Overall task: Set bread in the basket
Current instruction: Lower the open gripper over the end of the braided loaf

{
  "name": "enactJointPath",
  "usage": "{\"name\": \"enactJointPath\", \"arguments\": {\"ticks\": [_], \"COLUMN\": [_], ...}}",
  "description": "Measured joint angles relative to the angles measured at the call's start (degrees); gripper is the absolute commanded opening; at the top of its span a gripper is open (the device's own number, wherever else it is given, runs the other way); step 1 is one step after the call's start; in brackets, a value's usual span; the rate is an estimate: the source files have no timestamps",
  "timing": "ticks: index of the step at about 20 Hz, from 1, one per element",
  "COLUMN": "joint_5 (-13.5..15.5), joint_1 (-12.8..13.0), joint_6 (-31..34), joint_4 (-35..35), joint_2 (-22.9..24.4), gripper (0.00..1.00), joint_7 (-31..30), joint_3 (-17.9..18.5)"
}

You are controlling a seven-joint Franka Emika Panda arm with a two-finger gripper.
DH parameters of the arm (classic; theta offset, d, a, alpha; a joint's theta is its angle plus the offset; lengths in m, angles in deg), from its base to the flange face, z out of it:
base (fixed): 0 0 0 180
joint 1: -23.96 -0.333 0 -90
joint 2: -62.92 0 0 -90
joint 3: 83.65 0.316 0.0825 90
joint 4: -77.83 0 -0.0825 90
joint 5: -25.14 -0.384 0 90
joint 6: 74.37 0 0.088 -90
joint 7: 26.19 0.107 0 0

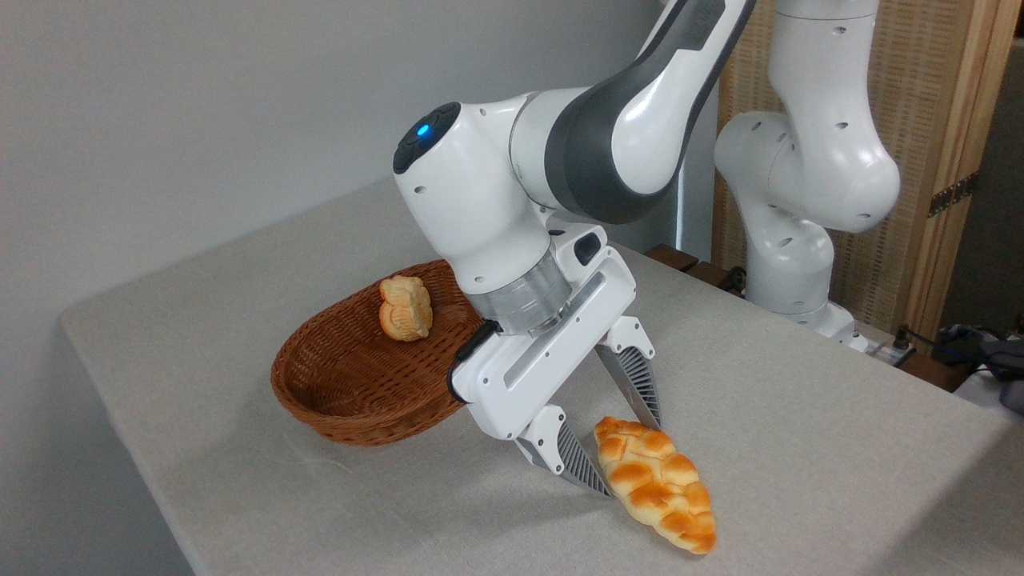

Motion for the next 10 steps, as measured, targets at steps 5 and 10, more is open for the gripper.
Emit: {"name": "enactJointPath", "arguments": {"ticks": [5, 10], "joint_5": [0.0, 0.0], "joint_1": [0.0, 0.0], "joint_6": [0.0, 0.0], "joint_4": [0.0, 0.0], "joint_2": [-0.03, -0.03], "gripper": [0.44, 0.39], "joint_7": [0.0, 0.0], "joint_3": [0.0, 0.0]}}
